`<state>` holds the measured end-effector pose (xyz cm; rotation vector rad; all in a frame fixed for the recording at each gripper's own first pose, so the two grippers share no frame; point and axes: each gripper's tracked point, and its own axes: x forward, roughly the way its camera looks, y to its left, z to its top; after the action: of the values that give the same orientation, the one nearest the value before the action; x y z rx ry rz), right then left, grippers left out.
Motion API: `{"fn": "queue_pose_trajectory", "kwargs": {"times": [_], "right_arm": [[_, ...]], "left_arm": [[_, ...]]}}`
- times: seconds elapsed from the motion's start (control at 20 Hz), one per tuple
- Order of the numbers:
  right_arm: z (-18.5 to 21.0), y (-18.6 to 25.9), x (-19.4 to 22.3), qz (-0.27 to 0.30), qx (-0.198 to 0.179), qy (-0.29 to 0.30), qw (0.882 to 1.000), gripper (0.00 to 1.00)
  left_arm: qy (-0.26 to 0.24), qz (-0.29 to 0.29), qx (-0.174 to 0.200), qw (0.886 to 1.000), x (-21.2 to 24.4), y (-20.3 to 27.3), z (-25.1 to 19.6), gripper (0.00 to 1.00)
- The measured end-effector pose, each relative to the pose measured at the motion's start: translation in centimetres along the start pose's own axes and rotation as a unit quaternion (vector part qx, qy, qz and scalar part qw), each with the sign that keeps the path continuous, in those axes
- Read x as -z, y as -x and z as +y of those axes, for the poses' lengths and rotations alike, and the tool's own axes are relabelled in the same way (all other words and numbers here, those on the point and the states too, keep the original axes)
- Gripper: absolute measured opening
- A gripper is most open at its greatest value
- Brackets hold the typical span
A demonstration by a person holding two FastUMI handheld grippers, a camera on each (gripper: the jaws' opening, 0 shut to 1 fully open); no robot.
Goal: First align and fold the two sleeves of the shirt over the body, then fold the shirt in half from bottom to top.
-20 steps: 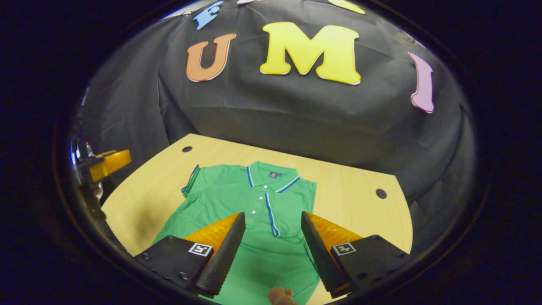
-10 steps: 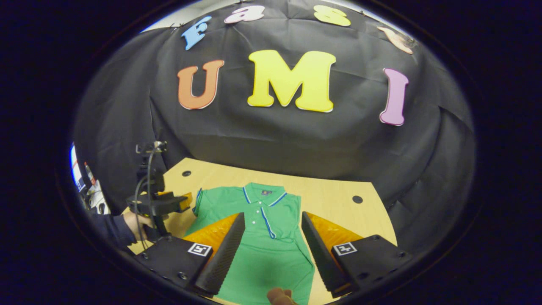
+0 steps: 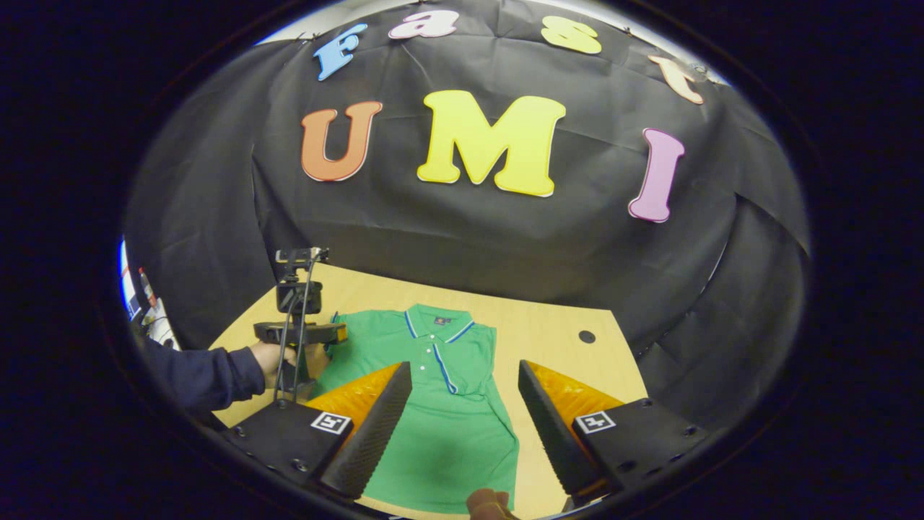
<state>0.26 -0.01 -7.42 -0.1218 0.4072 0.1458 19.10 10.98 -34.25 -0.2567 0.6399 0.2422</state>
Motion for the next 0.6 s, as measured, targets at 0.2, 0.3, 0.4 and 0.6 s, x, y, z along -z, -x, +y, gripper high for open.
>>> {"fn": "queue_pose_trajectory", "kwargs": {"times": [0.2,0.3,0.4,0.6], "right_arm": [[-0.2,0.0,0.4,0.001,0.005,0.005,1.0,0.96],[-0.4,0.0,0.6,0.001,0.007,0.0,1.0,0.96],[-1.1,0.0,1.4,0.009,0.016,-0.002,1.0,0.96],[-1.7,-0.4,3.0,0.029,0.029,-0.016,0.999,0.96]], "left_arm": [[-0.005,0.01,-0.003,1.0,-0.4,-1.0,-0.5,0.96],[0.001,0.021,-0.001,1.0,-0.2,-1.2,-0.6,0.94],[0.002,0.037,-0.007,0.999,0.4,-1.8,-0.3,0.87],[0.02,0.062,0.005,0.998,1.4,-2.5,-0.8,0.71]]}}
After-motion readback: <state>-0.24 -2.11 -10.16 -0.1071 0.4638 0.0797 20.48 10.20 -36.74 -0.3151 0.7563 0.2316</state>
